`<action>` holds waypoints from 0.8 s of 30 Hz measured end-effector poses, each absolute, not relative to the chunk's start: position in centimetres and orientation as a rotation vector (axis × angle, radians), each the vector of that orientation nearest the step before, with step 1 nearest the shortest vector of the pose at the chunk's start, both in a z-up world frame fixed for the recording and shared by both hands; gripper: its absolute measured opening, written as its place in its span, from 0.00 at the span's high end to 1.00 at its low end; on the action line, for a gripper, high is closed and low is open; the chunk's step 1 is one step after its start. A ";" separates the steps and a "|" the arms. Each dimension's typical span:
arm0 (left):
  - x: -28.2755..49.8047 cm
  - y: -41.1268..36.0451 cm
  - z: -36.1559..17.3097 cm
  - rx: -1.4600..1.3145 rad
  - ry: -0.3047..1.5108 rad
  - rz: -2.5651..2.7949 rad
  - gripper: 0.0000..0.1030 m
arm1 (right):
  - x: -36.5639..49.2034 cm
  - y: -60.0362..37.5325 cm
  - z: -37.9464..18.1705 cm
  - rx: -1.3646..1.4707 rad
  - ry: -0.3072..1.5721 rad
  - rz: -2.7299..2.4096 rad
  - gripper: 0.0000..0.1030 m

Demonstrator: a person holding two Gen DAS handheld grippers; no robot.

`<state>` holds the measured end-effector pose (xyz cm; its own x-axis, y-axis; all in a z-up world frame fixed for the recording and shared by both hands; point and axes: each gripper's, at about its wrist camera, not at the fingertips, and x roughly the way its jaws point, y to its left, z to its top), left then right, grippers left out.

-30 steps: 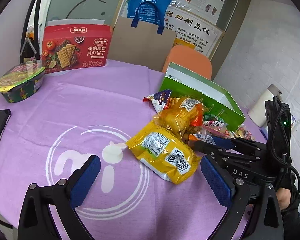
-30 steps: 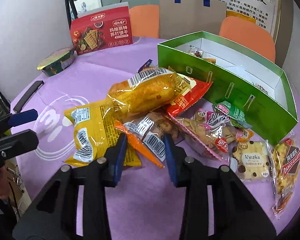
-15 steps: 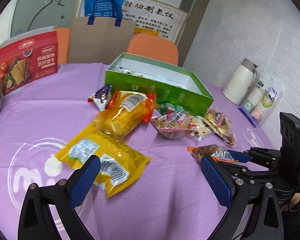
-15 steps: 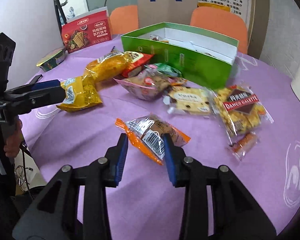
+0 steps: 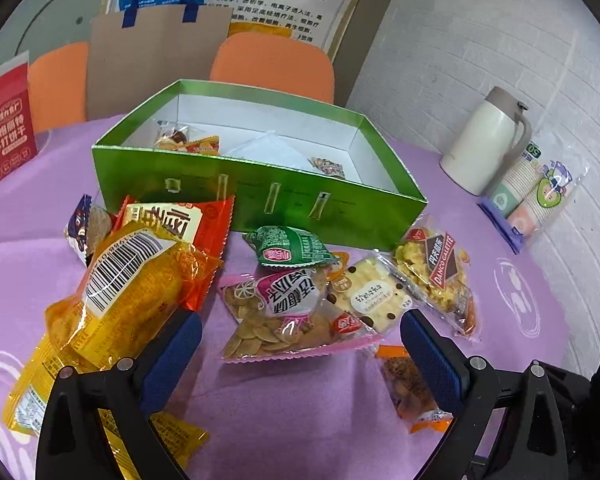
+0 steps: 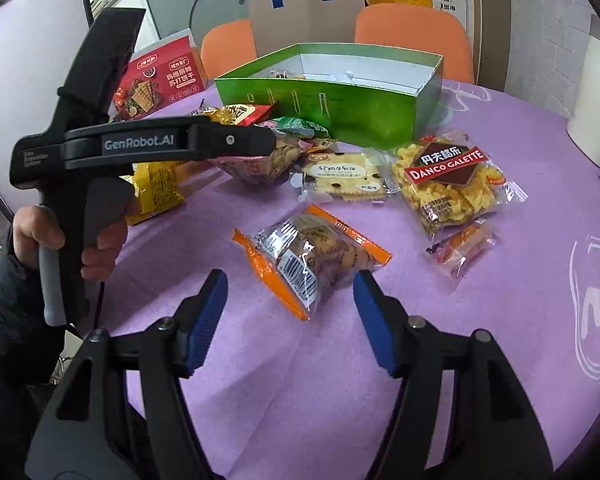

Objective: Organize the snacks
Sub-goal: 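Grasp orange-edged cookie packet with right tool while left tool grasps pink seed packet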

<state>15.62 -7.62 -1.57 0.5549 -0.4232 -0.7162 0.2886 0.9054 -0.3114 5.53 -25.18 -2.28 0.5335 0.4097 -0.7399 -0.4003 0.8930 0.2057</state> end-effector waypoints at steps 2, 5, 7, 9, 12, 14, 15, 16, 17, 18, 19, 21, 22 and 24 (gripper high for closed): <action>16.1 -7.0 -2.1 -0.205 0.907 -0.420 0.08 | 5.8 -25.2 -2.5 0.024 0.896 0.480 0.35; 16.3 -6.6 -2.6 -0.238 0.930 -0.434 0.18 | 6.1 -25.1 -2.7 0.036 0.902 0.476 0.35; 16.5 -6.6 -3.0 -0.250 0.950 -0.475 0.38 | 6.3 -25.0 -2.7 0.049 0.905 0.483 0.35; 16.2 -6.5 -3.1 -0.248 0.948 -0.478 0.41 | 6.5 -24.9 -2.6 0.070 0.912 0.500 0.35; 15.3 -6.3 -3.1 -0.235 0.940 -0.488 0.41 | 6.2 -24.6 -2.0 0.057 0.890 0.502 0.35; 14.6 -6.0 -3.1 -0.236 0.930 -0.495 0.41 | 6.3 -24.5 -1.9 0.058 0.889 0.503 0.35; 14.3 -5.9 -3.2 -0.234 0.926 -0.496 0.41 | 6.3 -24.5 -1.9 0.060 0.893 0.504 0.35; 13.8 -5.8 -3.2 -0.225 0.918 -0.498 0.41 | 6.4 -24.5 -2.0 0.058 0.898 0.501 0.35; 13.4 -5.8 -3.2 -0.215 0.910 -0.498 0.41 | 6.5 -24.3 -2.1 0.054 0.902 0.496 0.35; 13.1 -5.8 -3.2 -0.207 0.906 -0.499 0.40 | 6.6 -24.2 -2.3 0.050 0.906 0.492 0.35; 12.8 -5.8 -3.2 -0.195 0.908 -0.496 0.39 | 6.6 -24.2 -2.4 0.049 0.910 0.489 0.35; 12.4 -5.8 -3.1 -0.185 0.913 -0.486 0.38 | 6.6 -24.2 -2.7 0.052 0.916 0.488 0.35; 12.4 -5.9 -3.0 -0.184 0.912 -0.481 0.38 | 6.7 -24.1 -2.8 0.052 0.918 0.485 0.35; 12.5 -5.8 -2.6 -0.187 0.897 -0.477 0.32 | 6.7 -24.1 -2.8 0.053 0.919 0.480 0.35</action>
